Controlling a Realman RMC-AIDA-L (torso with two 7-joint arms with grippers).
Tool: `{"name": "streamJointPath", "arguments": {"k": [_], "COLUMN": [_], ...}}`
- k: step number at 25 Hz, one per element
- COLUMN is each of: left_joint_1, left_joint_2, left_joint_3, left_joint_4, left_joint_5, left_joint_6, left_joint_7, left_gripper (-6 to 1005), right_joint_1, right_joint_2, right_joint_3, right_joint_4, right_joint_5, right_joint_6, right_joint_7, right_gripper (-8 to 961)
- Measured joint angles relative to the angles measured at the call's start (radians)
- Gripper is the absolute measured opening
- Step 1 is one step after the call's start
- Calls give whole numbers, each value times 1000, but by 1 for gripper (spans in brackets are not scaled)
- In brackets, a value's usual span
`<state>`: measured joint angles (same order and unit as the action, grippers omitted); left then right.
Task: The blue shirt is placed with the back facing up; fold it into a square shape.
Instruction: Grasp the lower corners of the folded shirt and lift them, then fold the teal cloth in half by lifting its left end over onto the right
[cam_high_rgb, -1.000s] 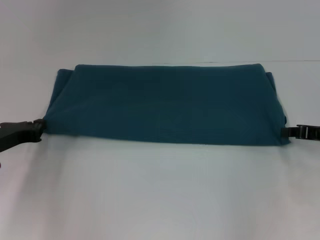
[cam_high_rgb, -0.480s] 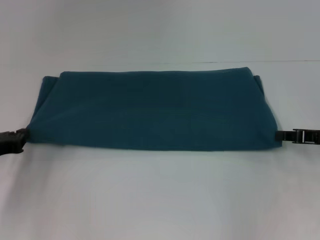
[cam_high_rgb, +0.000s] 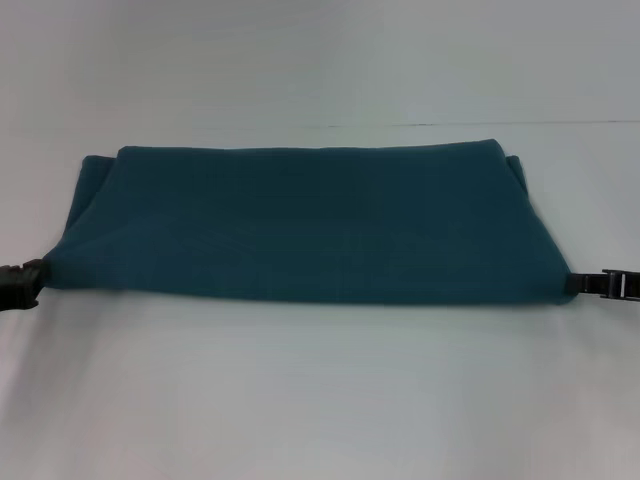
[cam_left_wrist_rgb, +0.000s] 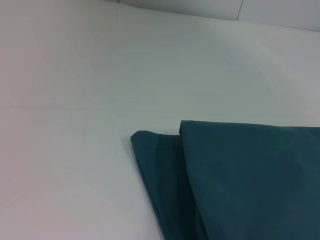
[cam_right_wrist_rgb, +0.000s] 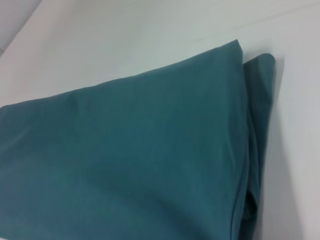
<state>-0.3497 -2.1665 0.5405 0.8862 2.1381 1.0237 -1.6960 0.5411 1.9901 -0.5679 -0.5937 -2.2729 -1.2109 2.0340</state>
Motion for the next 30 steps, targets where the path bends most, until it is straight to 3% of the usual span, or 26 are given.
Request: {"name": "streamJointPath", "arguments": {"k": [8,16,24,29,30], "left_joint_1": [-3,25,34,37,37], "left_joint_2": [1,-1,5,9,9], "left_joint_3": [1,-36,-255,-263,-261], "left_joint_4": [1,61,63,42,33], "left_joint_5": [0,-6,-74,-68,-67], "left_joint_6": [26,192,366,380,382], "left_joint_7": [2,7,-32,-144,-163], "left_gripper": [110,121,259,356,479], "right_joint_1": [-4,-40,-103,-78,-70], "right_joint_2": [2,-15,-29,-36,-36], "right_joint_3": [3,52,147,130,120], "right_joint_4": [-1,-38,-101,-94,-94], "right_joint_5": [13,59,216,217,213], "right_joint_6": [-9,-117,-233,-243,-245], "right_joint_7": [-17,-42,-129,-146,-146], "right_gripper": [39,51,364,555,585]}}
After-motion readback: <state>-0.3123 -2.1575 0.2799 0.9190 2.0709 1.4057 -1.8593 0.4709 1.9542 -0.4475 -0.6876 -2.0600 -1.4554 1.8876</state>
